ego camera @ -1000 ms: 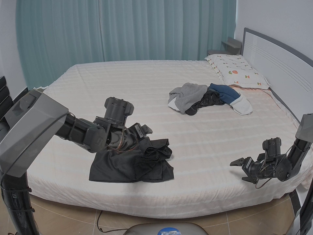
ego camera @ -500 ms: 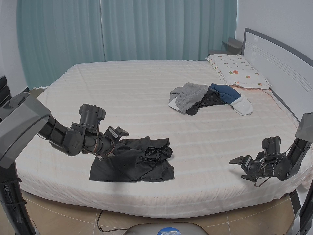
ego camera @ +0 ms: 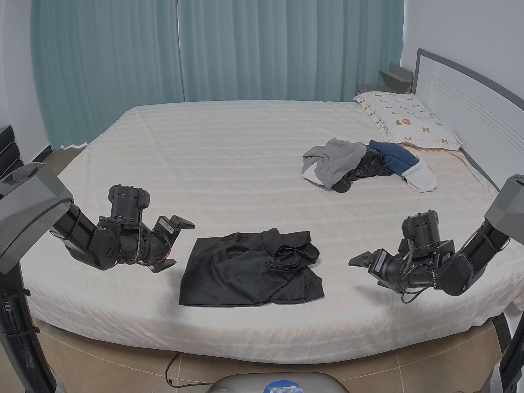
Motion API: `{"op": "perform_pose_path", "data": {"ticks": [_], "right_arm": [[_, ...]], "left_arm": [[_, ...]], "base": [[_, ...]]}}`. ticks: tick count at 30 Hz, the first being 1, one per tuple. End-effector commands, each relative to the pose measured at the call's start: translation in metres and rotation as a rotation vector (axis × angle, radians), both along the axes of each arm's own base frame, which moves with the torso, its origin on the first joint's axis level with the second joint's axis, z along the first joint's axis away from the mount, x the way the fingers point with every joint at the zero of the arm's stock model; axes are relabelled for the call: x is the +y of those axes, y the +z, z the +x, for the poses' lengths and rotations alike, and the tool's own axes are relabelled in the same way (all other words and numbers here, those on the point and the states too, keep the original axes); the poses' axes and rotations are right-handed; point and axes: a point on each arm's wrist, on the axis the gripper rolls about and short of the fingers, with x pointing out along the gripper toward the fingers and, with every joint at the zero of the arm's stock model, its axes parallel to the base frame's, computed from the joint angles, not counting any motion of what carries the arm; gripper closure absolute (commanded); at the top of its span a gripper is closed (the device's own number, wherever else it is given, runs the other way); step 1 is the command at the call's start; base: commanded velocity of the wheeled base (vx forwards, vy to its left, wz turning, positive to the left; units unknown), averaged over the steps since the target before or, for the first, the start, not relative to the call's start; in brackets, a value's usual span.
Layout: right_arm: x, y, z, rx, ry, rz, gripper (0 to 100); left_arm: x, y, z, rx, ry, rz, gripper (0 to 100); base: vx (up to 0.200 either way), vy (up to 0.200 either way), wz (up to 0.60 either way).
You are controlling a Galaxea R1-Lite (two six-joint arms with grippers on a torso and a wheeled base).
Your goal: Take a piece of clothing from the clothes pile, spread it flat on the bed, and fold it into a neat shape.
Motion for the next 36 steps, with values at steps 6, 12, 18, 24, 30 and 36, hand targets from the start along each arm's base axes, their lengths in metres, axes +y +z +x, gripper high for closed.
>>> {"op": "perform_pose_path", "data": {"ticks": [6,12,18,24,30,36], "right_arm": [[0.082,-0.003,0.017,0.003,0.084,-0.141,0],[0.088,-0.018,0.029,0.034,0.069,-0.219,0],[0.085,-0.029,0.039,0.025,0.012,-0.322,0],[0.064,-0.032,0.043,0.043,-0.051,-0.375,0],[0.050,-0.041,0.032,0.089,-0.035,-0.430,0],[0.026,-0.029,0.016,0.108,-0.069,-0.434,0]], "left_arm": [[0.011,-0.017,-0.003,0.049,-0.016,-0.027,0],[0.010,-0.022,-0.003,0.060,-0.022,-0.023,0],[0.008,-0.025,-0.004,0.068,-0.031,-0.016,0],[0.008,-0.025,-0.003,0.062,-0.032,-0.013,0],[0.008,-0.025,-0.003,0.064,-0.031,-0.014,0],[0.008,-0.024,-0.001,0.061,-0.025,-0.017,0]], "base": [[0.000,0.200,0.00],[0.000,0.200,0.00],[0.000,0.000,0.00],[0.000,0.000,0.00],[0.000,0.000,0.00],[0.000,0.000,0.00]]}}
